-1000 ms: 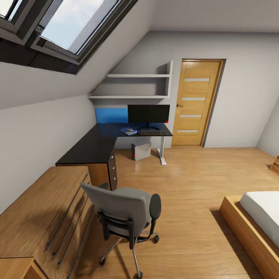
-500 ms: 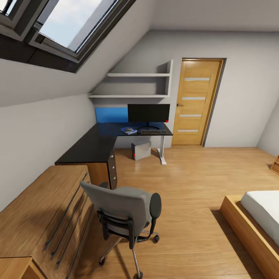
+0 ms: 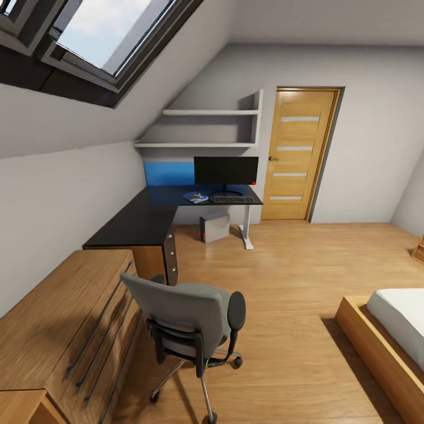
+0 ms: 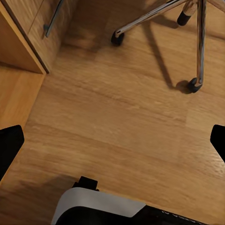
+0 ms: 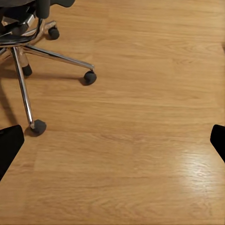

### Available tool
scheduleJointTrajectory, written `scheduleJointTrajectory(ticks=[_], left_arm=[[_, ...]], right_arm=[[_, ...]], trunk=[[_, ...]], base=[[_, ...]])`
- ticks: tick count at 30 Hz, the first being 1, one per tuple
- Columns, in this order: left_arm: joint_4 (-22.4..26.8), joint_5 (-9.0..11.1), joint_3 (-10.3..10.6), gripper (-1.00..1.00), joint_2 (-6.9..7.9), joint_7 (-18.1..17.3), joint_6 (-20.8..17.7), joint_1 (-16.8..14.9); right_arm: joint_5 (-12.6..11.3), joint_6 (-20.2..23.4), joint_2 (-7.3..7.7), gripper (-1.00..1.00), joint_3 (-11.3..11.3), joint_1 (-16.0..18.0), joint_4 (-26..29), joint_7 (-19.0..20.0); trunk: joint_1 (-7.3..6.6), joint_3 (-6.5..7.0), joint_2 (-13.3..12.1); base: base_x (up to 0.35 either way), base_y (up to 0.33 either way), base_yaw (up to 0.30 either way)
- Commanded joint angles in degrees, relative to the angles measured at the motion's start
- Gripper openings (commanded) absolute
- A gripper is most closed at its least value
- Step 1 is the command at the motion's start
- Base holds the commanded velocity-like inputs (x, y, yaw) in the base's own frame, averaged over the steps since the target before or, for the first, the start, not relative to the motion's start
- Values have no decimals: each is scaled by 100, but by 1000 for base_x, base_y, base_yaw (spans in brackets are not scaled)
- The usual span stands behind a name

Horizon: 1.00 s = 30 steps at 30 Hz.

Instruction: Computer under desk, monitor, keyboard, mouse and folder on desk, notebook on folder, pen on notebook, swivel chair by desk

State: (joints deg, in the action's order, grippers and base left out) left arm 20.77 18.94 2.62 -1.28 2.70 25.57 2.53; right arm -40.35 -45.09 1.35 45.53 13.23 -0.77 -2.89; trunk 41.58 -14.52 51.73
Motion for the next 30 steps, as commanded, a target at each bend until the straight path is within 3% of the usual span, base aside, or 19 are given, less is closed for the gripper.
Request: scheduleJointTrajectory(ticks=[1, 30], left_arm=[[11, 22, 28, 100, 1, 28, 10, 2], [50, 21, 28, 100, -40, 28, 14, 2]], right_arm=[[-8, -17, -4, 100, 49, 4, -7, -30], [-15, -7, -23, 100, 73, 4, -32, -26]], trunk=[[23, -25, 46], [660, -545, 1209]], base=[[0, 0, 0], [0, 0, 0]])
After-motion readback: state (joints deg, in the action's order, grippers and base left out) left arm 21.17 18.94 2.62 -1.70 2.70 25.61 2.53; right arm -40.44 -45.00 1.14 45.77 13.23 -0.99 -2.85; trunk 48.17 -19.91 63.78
